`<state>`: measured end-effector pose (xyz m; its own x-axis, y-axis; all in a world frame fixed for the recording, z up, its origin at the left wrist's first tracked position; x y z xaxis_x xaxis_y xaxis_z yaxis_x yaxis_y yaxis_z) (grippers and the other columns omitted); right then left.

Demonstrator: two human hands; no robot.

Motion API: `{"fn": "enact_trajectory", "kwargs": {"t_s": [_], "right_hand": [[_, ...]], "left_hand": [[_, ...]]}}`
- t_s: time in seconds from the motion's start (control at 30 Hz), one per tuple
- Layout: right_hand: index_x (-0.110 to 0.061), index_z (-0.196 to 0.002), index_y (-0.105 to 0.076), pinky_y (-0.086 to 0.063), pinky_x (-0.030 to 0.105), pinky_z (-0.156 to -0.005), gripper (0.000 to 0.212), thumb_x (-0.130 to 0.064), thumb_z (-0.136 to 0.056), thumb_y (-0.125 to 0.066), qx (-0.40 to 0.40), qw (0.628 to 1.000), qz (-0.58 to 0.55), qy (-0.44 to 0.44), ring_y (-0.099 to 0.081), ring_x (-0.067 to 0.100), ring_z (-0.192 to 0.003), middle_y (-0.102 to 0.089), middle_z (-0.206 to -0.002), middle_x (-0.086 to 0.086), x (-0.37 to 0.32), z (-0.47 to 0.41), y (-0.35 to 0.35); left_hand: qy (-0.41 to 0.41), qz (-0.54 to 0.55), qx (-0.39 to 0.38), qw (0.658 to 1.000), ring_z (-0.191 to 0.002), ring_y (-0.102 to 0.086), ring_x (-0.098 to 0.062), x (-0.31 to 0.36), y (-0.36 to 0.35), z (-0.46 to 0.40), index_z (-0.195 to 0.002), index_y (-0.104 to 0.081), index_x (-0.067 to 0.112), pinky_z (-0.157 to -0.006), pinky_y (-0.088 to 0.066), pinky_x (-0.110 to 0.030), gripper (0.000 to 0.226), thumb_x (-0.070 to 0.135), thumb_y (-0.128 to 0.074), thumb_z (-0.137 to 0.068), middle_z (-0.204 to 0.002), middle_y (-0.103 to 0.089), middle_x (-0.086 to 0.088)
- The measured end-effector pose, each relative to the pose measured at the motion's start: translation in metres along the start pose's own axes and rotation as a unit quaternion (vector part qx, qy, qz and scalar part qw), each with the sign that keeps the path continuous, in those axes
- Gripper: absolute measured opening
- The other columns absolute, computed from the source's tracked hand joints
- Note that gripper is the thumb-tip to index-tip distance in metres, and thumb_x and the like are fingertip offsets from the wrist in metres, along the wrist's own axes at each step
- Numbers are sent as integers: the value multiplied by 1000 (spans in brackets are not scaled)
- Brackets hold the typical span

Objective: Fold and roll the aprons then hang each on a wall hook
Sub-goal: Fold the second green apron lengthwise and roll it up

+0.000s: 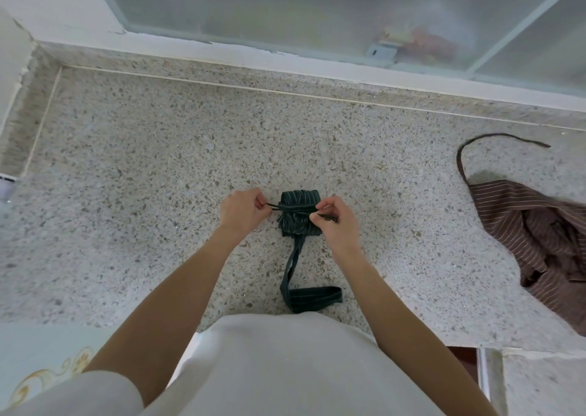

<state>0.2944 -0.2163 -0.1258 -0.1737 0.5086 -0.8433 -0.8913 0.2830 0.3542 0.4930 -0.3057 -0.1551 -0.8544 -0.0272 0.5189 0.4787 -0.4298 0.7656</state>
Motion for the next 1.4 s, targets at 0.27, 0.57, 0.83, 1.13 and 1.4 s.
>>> {"fn": "enact_trajectory", "kwargs": {"t_s": [0.27, 0.57, 0.83, 1.13, 1.4], "right_hand": [[-14, -92, -63, -44, 13, -77, 12, -6, -85, -66, -27, 999, 1, 28, -58, 1, -83, -65, -89, -5, -14, 7, -2], [-13, -109, -60, -45, 24, -86, 21, -16, -88, -62, -47, 986, 151, 51, -56, 12, -95, -61, -106, 1, 28, 49, 8], [-14, -93, -66, -42, 33, -80, 30, -40, -79, -60, -54, 940, 311, 132, -54, 26, -88, -62, -96, 3, 83, 132, 4], [-8, -88, -59, -41, 37, -70, 12, -8, -76, -60, 103, 935, 339, 27, -50, 27, -82, -59, -82, 7, 105, 180, 40], [-19, -80, -42, -34, 30, -72, 19, -3, -76, -52, 313, 921, -227, 47, -42, 19, -78, -42, -80, 5, 28, 223, 127]], "left_hand": [[10, 34, 18, 999, -72, -61, -16, -6, 3, 7, -85, -58, 23, -62, -46, -27, 5, 27, -62, -85, -81, -66, 5], [-316, 44, 85, 944, -92, -54, -9, 40, 25, 67, -105, -64, 17, -79, -46, -23, 23, 3, -56, -87, -106, -62, 2], [-562, -146, -240, 778, -111, -44, -12, 73, -66, 129, -97, -66, 27, -97, -36, -31, 21, 20, -61, -78, -111, -58, 9], [-504, -239, -243, 794, -94, -52, -16, 68, -75, 123, -108, -53, 18, -70, -41, -29, 15, 17, -45, -96, -110, -50, 1], [-461, -57, -276, 841, -100, -59, -11, 147, -56, 156, -123, -40, 27, -82, -50, -31, 35, 12, -51, -93, -124, -52, 9]]}}
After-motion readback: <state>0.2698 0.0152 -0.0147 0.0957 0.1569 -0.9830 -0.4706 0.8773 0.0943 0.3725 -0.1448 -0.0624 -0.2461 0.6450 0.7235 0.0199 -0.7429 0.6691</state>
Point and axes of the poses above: each hand's wrist, its own z-axis away from the middle knuckle, its own y-axis out of the back of the hand, x = y × z, the point moved 8 cm from there along -z, towards the middle knuckle
